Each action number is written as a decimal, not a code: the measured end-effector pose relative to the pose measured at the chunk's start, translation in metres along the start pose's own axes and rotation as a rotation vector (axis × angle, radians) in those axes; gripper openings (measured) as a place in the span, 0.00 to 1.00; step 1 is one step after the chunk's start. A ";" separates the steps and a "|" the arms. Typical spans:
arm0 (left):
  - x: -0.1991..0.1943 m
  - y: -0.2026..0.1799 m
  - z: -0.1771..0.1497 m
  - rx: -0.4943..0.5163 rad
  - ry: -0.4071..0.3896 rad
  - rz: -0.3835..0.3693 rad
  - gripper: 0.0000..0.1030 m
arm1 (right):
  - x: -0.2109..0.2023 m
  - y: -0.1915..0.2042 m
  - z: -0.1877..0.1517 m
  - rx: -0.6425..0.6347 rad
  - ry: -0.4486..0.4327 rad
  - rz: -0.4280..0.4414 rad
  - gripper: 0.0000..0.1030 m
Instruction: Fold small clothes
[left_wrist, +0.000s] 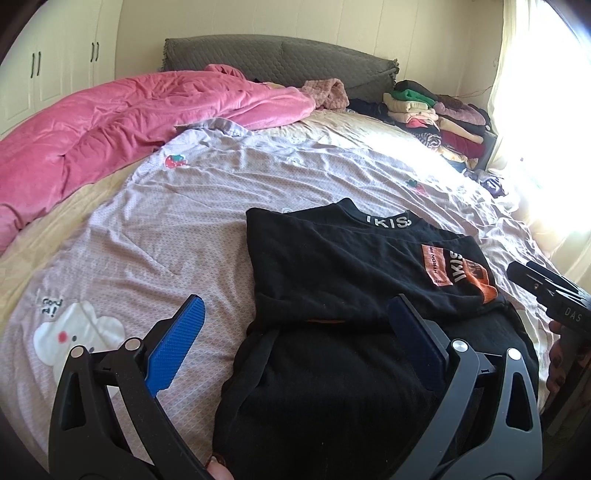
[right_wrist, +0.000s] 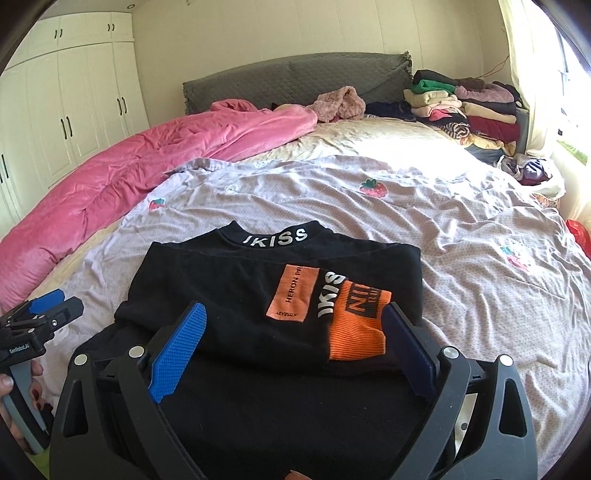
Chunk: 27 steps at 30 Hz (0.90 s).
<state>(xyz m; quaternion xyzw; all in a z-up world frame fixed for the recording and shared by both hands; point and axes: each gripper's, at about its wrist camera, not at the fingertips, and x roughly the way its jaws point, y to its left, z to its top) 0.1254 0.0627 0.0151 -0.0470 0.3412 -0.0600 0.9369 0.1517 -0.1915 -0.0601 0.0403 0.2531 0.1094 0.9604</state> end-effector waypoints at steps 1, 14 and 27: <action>-0.002 0.000 0.000 0.001 -0.002 0.002 0.91 | -0.002 -0.001 0.000 0.000 -0.004 0.000 0.92; -0.022 0.005 -0.008 0.008 -0.007 0.027 0.91 | -0.032 -0.019 -0.008 0.010 -0.030 -0.024 0.92; -0.045 0.019 -0.018 0.000 0.007 0.057 0.91 | -0.057 -0.041 -0.025 0.018 -0.022 -0.043 0.92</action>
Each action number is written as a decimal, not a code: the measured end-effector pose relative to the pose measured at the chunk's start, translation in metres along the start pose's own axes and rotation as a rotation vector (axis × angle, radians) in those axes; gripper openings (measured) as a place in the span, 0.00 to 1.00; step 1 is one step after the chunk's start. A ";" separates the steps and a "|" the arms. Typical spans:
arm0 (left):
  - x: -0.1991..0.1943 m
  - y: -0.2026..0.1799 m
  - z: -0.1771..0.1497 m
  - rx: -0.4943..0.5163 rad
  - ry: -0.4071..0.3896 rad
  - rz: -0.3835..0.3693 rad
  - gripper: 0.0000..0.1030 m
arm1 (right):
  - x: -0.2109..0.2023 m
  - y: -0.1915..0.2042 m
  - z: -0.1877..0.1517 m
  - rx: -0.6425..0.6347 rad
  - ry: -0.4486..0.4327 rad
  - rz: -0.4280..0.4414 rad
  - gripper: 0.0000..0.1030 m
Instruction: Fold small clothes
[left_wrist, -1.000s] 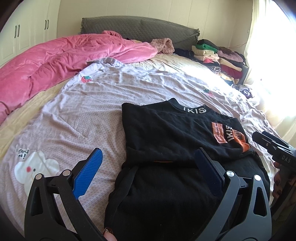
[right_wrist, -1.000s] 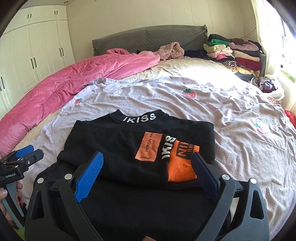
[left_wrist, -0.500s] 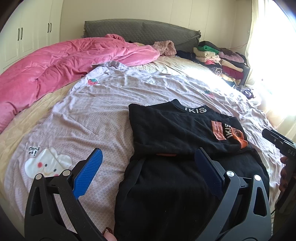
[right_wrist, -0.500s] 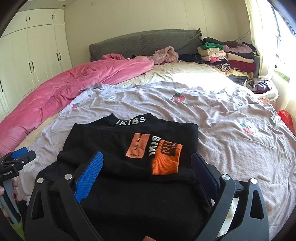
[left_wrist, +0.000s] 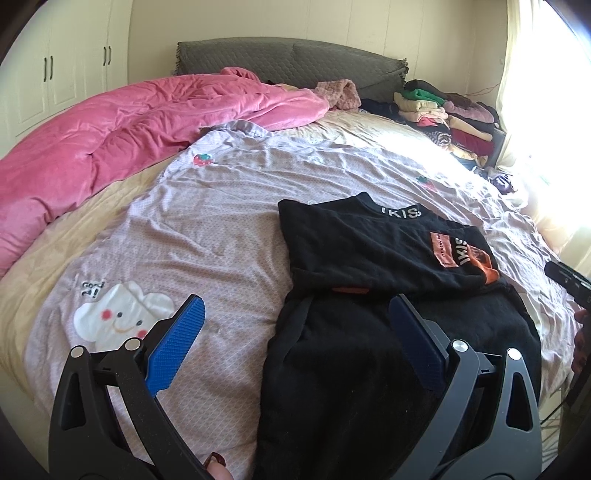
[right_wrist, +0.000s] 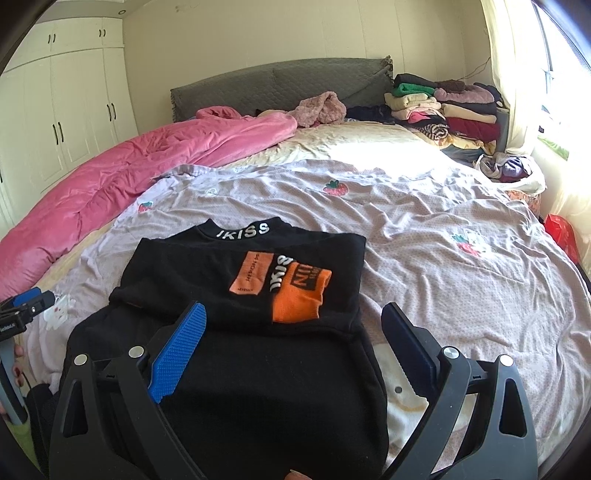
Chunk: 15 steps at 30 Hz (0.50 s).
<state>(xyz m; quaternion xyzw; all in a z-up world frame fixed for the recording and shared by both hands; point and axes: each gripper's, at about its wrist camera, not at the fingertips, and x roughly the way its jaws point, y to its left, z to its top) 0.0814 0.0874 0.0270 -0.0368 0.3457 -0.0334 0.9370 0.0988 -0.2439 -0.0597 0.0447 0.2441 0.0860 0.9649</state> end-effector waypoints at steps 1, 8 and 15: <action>-0.001 0.001 -0.001 0.000 0.002 0.003 0.91 | -0.001 0.000 -0.003 -0.003 0.006 0.001 0.92; -0.010 0.010 -0.011 -0.007 0.019 0.030 0.91 | -0.008 -0.006 -0.014 -0.016 0.025 -0.007 0.92; -0.016 0.018 -0.025 -0.011 0.052 0.036 0.91 | -0.014 -0.014 -0.024 -0.015 0.041 -0.011 0.92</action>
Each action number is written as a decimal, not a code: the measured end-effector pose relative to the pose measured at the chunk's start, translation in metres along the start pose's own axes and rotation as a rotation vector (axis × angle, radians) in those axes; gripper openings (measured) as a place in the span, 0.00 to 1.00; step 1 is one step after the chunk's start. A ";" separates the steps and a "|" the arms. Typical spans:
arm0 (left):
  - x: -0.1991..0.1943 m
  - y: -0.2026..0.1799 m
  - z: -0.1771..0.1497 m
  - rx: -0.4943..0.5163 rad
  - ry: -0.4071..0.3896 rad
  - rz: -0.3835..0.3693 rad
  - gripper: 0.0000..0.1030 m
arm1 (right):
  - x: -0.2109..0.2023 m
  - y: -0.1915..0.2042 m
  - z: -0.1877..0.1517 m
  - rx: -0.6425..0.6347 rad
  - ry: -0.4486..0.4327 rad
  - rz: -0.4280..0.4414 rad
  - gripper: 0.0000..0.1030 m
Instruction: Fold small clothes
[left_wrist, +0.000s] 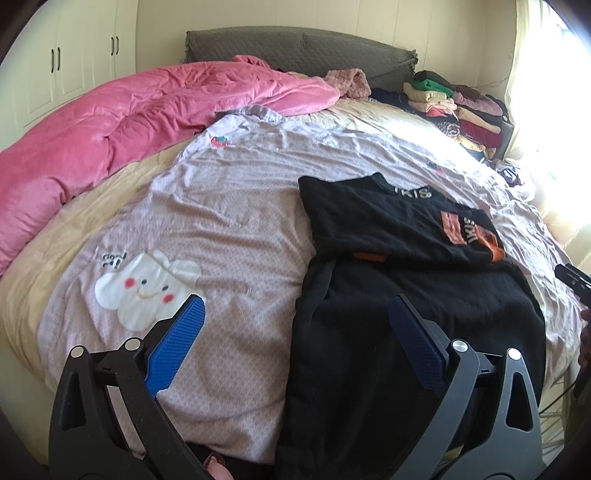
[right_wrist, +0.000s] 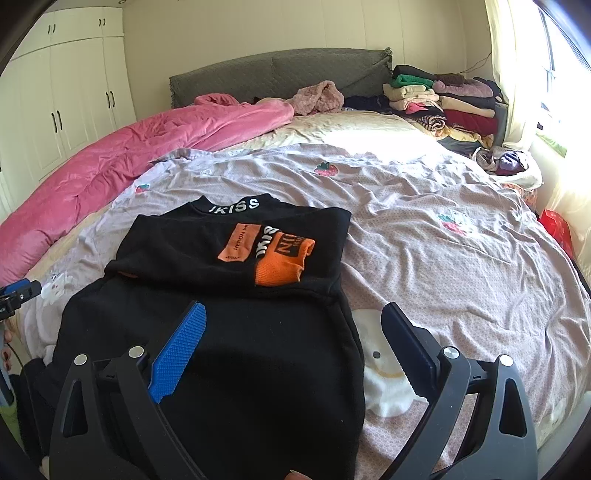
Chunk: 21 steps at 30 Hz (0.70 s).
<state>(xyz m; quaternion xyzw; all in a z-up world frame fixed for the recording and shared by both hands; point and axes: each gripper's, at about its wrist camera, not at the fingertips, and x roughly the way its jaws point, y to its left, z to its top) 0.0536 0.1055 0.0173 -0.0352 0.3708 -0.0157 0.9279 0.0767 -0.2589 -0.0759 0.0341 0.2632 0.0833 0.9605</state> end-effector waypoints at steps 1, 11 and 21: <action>0.000 0.001 -0.003 0.000 0.005 0.006 0.91 | -0.001 -0.001 -0.002 0.000 0.003 0.000 0.92; 0.001 0.014 -0.031 -0.015 0.070 0.013 0.91 | 0.000 -0.008 -0.026 -0.002 0.058 0.000 0.92; 0.008 0.006 -0.046 -0.007 0.126 -0.055 0.91 | -0.005 -0.019 -0.040 0.016 0.077 -0.007 0.92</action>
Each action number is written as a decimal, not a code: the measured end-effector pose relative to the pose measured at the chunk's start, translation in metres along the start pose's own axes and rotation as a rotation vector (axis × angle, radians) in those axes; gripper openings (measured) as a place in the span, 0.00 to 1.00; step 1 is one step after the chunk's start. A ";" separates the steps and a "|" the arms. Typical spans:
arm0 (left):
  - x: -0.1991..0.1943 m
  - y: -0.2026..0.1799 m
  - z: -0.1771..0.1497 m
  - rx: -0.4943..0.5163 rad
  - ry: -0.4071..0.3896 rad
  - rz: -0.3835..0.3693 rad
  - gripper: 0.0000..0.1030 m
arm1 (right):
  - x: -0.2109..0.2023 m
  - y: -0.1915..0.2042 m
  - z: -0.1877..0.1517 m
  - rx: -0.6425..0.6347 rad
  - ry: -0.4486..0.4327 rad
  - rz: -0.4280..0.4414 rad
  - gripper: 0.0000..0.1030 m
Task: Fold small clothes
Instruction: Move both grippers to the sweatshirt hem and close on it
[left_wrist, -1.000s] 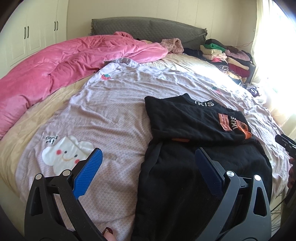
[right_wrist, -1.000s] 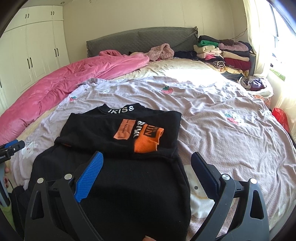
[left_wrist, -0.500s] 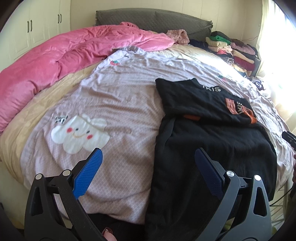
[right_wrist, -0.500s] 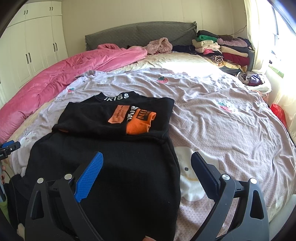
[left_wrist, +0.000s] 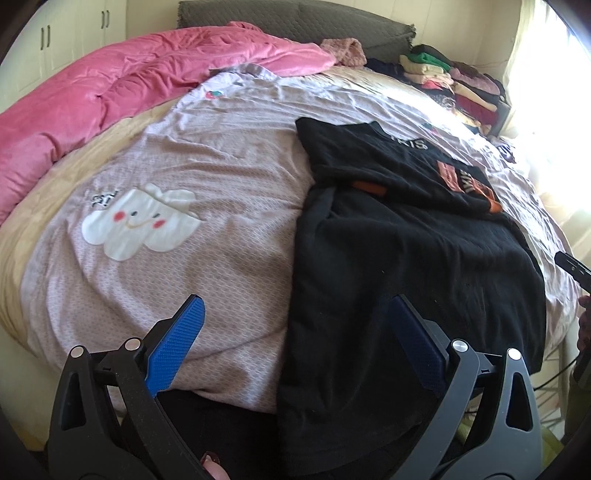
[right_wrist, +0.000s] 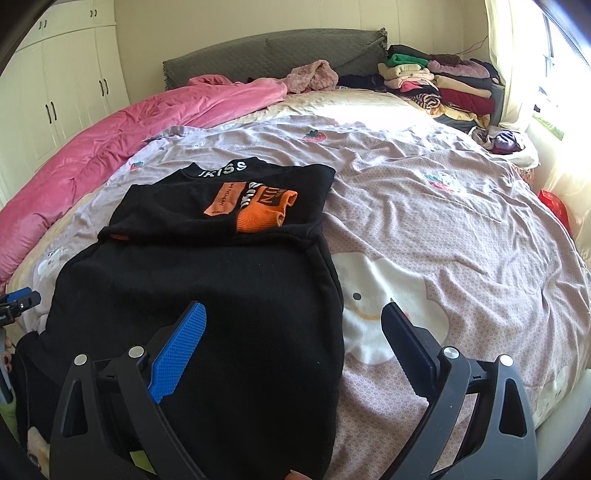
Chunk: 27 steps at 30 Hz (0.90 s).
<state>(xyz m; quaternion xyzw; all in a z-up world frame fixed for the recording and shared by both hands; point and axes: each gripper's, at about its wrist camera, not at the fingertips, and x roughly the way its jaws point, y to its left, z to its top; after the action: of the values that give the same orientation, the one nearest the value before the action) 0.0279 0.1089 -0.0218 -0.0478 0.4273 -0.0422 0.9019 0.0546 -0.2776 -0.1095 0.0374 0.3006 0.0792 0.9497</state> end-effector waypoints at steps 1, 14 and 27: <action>0.001 -0.001 -0.001 0.002 0.004 -0.005 0.91 | -0.001 0.000 -0.001 -0.001 0.001 0.000 0.92; 0.027 -0.011 -0.018 0.004 0.118 -0.104 0.64 | -0.003 -0.005 -0.022 -0.040 0.044 0.005 0.92; 0.036 -0.009 -0.022 -0.006 0.138 -0.108 0.48 | 0.003 -0.010 -0.046 -0.047 0.135 0.049 0.92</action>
<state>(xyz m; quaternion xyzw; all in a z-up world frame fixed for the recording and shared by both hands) 0.0328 0.0942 -0.0624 -0.0705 0.4852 -0.0924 0.8666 0.0312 -0.2863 -0.1502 0.0168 0.3611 0.1117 0.9257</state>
